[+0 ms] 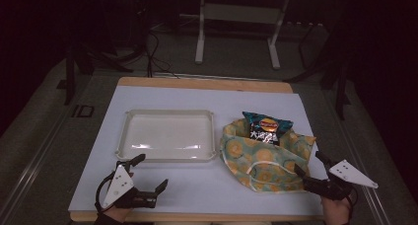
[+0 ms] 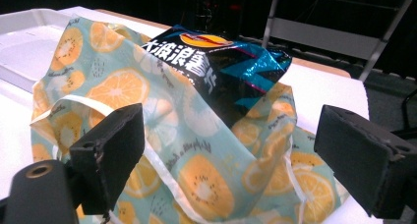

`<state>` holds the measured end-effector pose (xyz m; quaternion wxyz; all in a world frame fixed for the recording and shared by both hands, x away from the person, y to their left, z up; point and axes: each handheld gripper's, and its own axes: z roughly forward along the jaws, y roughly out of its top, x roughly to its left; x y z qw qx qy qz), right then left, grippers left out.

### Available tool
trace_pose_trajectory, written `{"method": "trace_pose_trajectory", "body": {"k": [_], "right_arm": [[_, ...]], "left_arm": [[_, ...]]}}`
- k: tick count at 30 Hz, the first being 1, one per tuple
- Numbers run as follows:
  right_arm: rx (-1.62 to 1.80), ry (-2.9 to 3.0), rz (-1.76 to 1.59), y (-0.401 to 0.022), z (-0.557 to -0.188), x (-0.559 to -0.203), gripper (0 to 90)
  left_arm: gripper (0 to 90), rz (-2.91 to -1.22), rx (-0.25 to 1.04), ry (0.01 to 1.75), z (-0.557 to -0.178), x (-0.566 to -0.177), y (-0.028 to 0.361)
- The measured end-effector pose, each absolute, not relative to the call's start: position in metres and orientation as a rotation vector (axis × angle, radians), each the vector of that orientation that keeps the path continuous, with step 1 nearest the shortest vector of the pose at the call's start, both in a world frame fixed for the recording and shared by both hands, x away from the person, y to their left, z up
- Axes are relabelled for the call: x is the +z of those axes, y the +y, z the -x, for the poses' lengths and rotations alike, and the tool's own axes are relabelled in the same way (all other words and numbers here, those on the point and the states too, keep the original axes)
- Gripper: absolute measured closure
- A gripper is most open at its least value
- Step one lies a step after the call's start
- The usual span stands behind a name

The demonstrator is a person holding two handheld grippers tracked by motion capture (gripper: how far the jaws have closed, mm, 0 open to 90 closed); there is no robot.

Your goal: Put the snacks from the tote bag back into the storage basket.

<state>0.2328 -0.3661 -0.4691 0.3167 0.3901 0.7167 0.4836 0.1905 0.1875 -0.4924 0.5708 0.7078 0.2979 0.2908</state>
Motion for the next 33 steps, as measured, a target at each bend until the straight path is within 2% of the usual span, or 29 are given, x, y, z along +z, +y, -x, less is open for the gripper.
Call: {"method": "trace_pose_trajectory", "body": {"k": [13,19,33], "right_arm": [[1.261,1.900,-1.002,-0.363,-0.225,-0.460,10.9],[1.254,1.890,-0.977,-0.358,-0.229,-0.449,13.8],[1.259,1.859,-0.935,-0.350,-0.263,-0.421,17.7]], "left_arm": [[0.2,-1.669,0.674,0.709,-0.192,-0.493,0.186],[0.2,-1.675,0.669,0.711,-0.193,-0.494,0.184],[0.2,-1.686,0.663,0.709,-0.196,-0.495,0.182]]}}
